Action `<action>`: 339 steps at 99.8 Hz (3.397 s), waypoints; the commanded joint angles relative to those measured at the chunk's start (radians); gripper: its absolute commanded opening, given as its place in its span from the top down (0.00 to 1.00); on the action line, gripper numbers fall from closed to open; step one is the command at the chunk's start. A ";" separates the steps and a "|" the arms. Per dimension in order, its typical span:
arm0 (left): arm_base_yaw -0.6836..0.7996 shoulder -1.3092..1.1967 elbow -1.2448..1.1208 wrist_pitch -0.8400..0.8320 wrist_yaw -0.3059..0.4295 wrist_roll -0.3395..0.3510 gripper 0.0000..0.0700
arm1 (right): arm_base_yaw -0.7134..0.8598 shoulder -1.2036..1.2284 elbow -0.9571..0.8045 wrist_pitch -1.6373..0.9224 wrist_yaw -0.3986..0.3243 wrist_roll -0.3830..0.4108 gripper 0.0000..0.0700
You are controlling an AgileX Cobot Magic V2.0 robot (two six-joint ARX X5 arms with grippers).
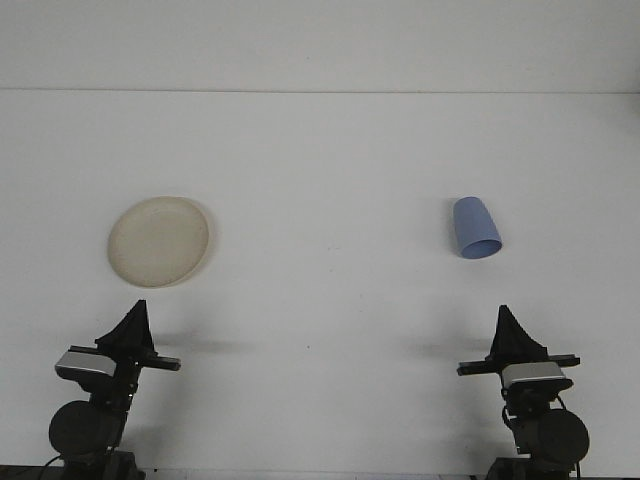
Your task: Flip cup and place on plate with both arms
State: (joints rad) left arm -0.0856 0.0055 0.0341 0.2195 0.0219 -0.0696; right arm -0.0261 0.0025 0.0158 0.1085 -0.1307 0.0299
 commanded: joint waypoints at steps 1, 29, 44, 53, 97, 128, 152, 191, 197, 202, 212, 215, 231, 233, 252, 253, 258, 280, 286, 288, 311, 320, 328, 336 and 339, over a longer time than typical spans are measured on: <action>0.000 -0.002 -0.020 0.011 -0.002 -0.002 0.98 | 0.001 -0.002 -0.003 0.011 0.000 -0.004 1.00; 0.000 -0.002 -0.020 0.011 -0.002 -0.002 0.98 | 0.001 -0.001 0.003 0.008 -0.002 0.062 1.00; 0.000 -0.002 -0.020 0.011 -0.002 -0.002 0.98 | 0.001 -0.001 0.068 -0.066 -0.001 0.059 1.00; 0.000 -0.002 -0.020 0.011 -0.002 -0.002 0.98 | 0.001 0.000 0.129 -0.131 0.000 0.056 1.00; 0.000 -0.002 -0.020 0.011 -0.002 -0.002 0.98 | 0.000 0.207 0.520 -0.459 0.001 0.048 1.00; 0.000 -0.002 -0.020 0.011 -0.002 -0.002 0.98 | 0.000 0.488 0.825 -0.849 0.000 0.048 1.00; 0.000 -0.002 -0.020 0.011 -0.002 -0.002 0.98 | 0.000 0.637 0.882 -0.973 0.000 0.048 1.00; 0.000 -0.002 -0.020 0.011 -0.002 -0.002 0.98 | 0.000 0.692 0.882 -0.999 0.000 0.048 1.00; 0.000 -0.002 -0.020 0.011 -0.002 -0.002 0.98 | 0.000 0.691 0.882 -0.999 0.000 0.048 0.99; 0.000 -0.002 -0.020 0.011 -0.002 -0.002 0.98 | 0.001 0.691 0.882 -1.000 0.000 0.048 0.91; 0.000 -0.002 -0.020 0.011 -0.002 -0.002 0.98 | 0.000 0.691 0.882 -1.000 0.000 0.048 0.55; 0.000 -0.002 -0.020 0.011 -0.002 -0.002 0.98 | 0.000 0.691 0.882 -0.999 0.000 0.048 0.44; 0.000 -0.002 -0.020 0.011 -0.002 -0.002 0.98 | 0.000 0.691 0.882 -0.999 0.000 0.048 0.23; 0.000 -0.002 -0.020 0.011 -0.002 -0.002 0.98 | 0.000 0.691 0.882 -0.999 0.000 0.048 0.23; 0.000 -0.002 -0.020 0.011 -0.002 -0.002 0.98 | 0.000 0.695 0.882 -0.946 0.008 0.048 0.23; 0.000 -0.002 -0.020 0.011 -0.002 -0.002 0.98 | 0.000 0.697 0.882 -0.939 0.008 0.048 0.23; 0.000 -0.002 -0.020 0.011 -0.002 -0.002 0.98 | 0.000 0.709 0.882 -0.900 0.018 0.048 0.23; 0.000 -0.002 -0.020 0.011 -0.002 -0.002 0.98 | 0.000 0.796 0.880 -0.731 0.073 0.048 0.23; 0.000 -0.002 -0.020 0.011 -0.002 -0.002 0.98 | 0.000 0.823 0.877 -0.695 0.076 0.048 0.23; 0.000 -0.002 -0.020 0.011 -0.002 -0.002 0.98 | 0.000 0.831 0.873 -0.681 0.076 0.048 0.23; 0.000 -0.002 -0.020 0.011 -0.002 -0.002 0.98 | -0.006 0.908 0.739 -0.462 0.106 0.067 0.23; 0.000 -0.002 -0.020 0.011 -0.002 -0.002 0.98 | -0.013 0.929 0.655 -0.348 0.139 0.107 0.23; 0.000 -0.002 -0.020 0.011 -0.002 -0.002 0.98 | -0.018 0.948 0.585 -0.242 0.159 0.143 0.23; 0.000 -0.002 -0.020 0.011 -0.002 -0.002 0.98 | -0.020 0.969 0.527 -0.143 0.167 0.154 0.23; 0.000 -0.002 -0.020 0.011 -0.002 -0.002 0.98 | -0.020 0.978 0.510 -0.112 0.174 0.153 0.23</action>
State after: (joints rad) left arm -0.0856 0.0051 0.0341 0.2195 0.0219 -0.0696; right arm -0.0444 0.9596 0.5468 -0.0788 0.0315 0.1501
